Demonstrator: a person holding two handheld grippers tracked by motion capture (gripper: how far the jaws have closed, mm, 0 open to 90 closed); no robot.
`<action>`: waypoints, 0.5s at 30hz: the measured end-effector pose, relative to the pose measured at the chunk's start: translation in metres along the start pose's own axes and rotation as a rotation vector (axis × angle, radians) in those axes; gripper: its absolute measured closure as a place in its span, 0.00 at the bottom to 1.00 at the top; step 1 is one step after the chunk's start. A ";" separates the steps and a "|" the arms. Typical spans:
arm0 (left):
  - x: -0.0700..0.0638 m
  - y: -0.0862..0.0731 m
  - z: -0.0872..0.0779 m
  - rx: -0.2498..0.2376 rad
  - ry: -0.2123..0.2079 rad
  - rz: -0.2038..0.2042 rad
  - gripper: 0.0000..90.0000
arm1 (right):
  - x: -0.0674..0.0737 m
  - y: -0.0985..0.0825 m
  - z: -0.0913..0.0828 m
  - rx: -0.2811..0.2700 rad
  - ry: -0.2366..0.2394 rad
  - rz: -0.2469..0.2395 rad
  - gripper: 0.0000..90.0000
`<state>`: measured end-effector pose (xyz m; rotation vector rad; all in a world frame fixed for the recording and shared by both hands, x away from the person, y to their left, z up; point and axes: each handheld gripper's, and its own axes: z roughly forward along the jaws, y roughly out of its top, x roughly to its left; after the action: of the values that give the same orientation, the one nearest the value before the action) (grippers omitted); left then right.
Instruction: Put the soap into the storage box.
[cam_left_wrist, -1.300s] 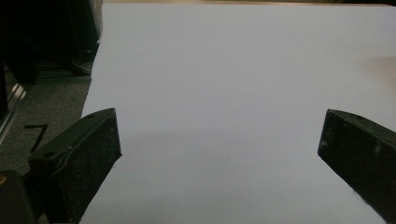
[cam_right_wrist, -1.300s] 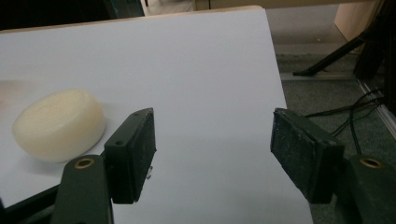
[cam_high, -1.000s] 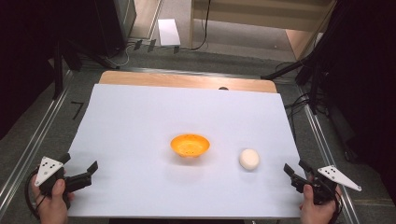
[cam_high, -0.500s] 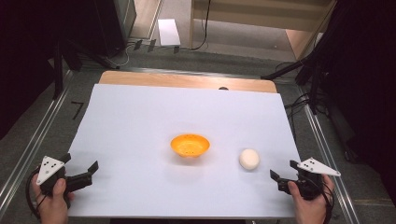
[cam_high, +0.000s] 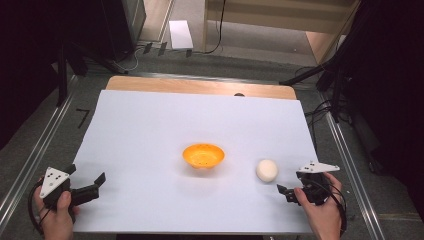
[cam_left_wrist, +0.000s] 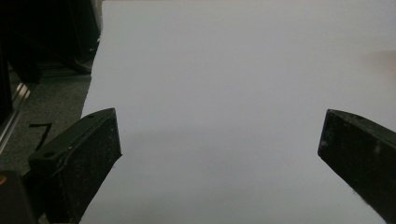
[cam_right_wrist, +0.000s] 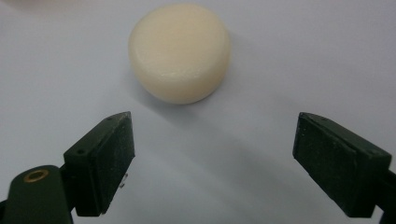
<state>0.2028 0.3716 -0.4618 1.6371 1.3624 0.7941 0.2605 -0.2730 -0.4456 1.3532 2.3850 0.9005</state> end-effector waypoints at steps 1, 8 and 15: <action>0.000 0.000 0.000 0.001 0.000 0.001 0.00 | 0.003 0.004 0.004 0.028 0.008 -0.020 0.14; 0.000 0.000 0.000 0.000 0.001 0.001 0.00 | 0.006 0.013 0.013 0.068 0.028 -0.043 0.15; 0.000 0.000 0.000 -0.001 0.000 0.002 0.00 | 0.011 0.024 0.027 0.108 0.040 -0.009 0.16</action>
<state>0.2026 0.3716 -0.4618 1.6378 1.3607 0.7959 0.2843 -0.2448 -0.4506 1.3737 2.5006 0.8146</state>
